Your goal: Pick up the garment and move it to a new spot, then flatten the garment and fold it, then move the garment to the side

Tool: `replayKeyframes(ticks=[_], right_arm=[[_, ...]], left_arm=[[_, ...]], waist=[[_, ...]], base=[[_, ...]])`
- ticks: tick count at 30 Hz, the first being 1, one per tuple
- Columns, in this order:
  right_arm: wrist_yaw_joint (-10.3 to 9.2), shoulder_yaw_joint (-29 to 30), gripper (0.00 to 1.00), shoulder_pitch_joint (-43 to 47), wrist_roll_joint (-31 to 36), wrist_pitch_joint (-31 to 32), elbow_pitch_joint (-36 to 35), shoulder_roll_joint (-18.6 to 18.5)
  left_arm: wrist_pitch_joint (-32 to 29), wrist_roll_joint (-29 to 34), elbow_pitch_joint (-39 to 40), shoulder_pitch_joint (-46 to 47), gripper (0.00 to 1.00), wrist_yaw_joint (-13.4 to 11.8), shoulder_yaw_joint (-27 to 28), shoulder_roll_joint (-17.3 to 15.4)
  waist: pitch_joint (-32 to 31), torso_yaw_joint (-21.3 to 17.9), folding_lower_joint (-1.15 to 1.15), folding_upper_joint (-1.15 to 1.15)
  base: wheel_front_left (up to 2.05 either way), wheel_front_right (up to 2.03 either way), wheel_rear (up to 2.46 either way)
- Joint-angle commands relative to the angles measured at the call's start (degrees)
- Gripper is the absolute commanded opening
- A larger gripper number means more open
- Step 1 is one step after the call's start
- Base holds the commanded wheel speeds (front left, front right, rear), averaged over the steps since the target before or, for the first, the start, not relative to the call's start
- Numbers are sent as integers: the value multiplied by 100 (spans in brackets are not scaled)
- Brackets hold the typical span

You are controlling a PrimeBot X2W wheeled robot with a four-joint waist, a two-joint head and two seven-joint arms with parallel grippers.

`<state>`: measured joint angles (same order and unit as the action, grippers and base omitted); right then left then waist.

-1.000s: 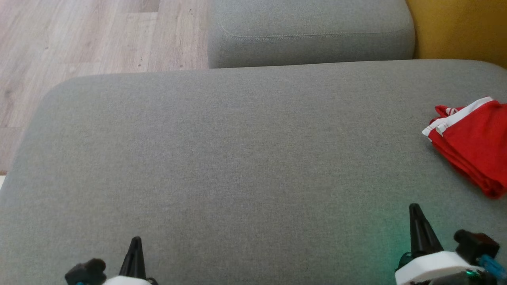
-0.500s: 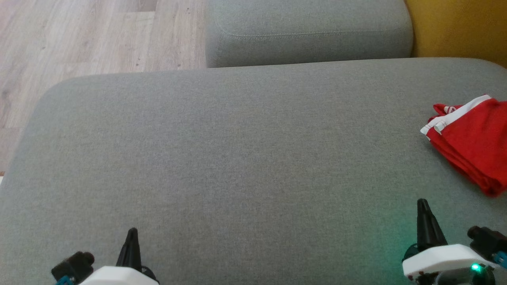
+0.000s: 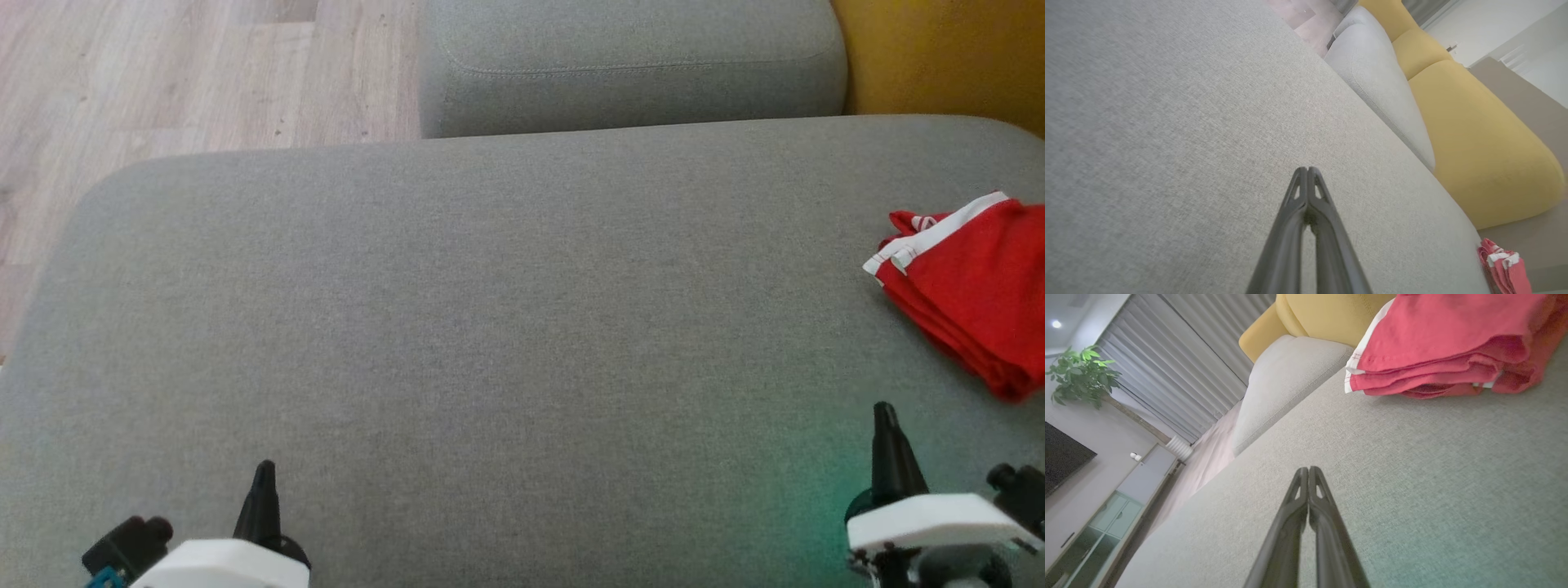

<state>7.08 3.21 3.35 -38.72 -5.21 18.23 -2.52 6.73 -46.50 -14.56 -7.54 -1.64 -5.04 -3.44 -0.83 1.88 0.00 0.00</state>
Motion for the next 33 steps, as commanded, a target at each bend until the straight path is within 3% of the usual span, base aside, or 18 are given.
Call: replayKeyframes(ticks=[1,33], right_arm=[[19,-8,0,-354,-213,44,-218,-19],[29,151,0,-634,-2610,571,-313,-27]], left_arm=[[-34,-183,164,374,0,63,130,-89],[-544,-2326,117,831,0,460,496,-103]], waist=[[2,-4,0,0],[48,-90,0,0]], base=[[0,0,0],[0,0,0]])
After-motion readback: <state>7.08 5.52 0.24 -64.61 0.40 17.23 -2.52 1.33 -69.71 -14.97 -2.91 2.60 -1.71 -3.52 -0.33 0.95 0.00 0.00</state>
